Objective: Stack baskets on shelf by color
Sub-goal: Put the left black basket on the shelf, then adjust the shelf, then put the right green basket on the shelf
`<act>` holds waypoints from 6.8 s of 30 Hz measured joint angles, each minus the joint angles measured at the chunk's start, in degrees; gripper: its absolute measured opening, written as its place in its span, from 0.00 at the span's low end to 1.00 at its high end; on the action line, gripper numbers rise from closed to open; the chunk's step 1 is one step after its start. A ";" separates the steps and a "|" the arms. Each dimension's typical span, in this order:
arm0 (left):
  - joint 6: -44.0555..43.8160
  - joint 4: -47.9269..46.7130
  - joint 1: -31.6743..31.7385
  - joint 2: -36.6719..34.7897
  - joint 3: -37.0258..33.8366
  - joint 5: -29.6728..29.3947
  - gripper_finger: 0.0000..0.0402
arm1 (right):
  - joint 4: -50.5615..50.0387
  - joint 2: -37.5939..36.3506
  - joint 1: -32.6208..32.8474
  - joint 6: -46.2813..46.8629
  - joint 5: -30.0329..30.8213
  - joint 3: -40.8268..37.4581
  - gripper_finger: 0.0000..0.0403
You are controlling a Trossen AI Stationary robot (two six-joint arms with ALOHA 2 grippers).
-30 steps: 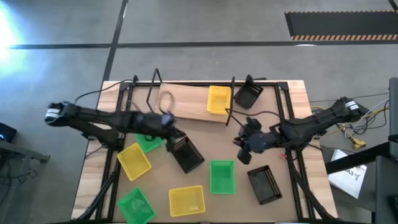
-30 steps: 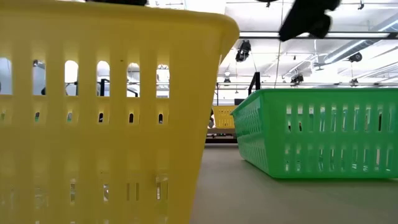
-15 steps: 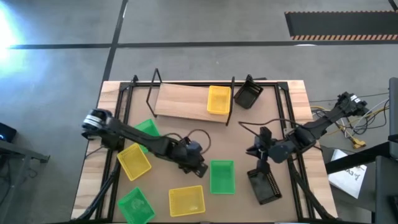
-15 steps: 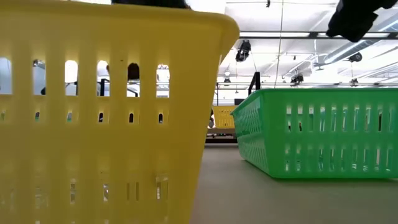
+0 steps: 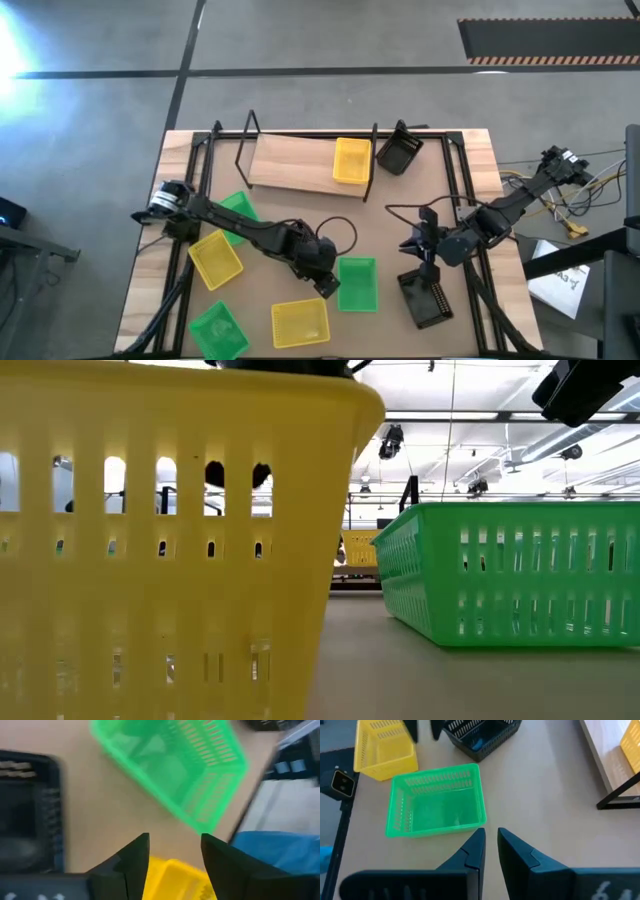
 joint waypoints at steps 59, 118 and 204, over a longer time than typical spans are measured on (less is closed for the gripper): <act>3.69 -16.80 -0.81 6.21 3.83 -15.46 0.03 | 0.02 0.09 0.13 -2.06 1.56 -0.68 0.11; 94.79 -35.65 44.64 -8.48 -6.39 -19.11 0.01 | 3.75 28.29 -5.82 1.02 21.68 24.91 0.11; 52.57 -12.99 19.71 -25.11 0.90 -13.01 0.43 | 4.06 15.43 -27.09 -11.81 -8.22 15.64 0.02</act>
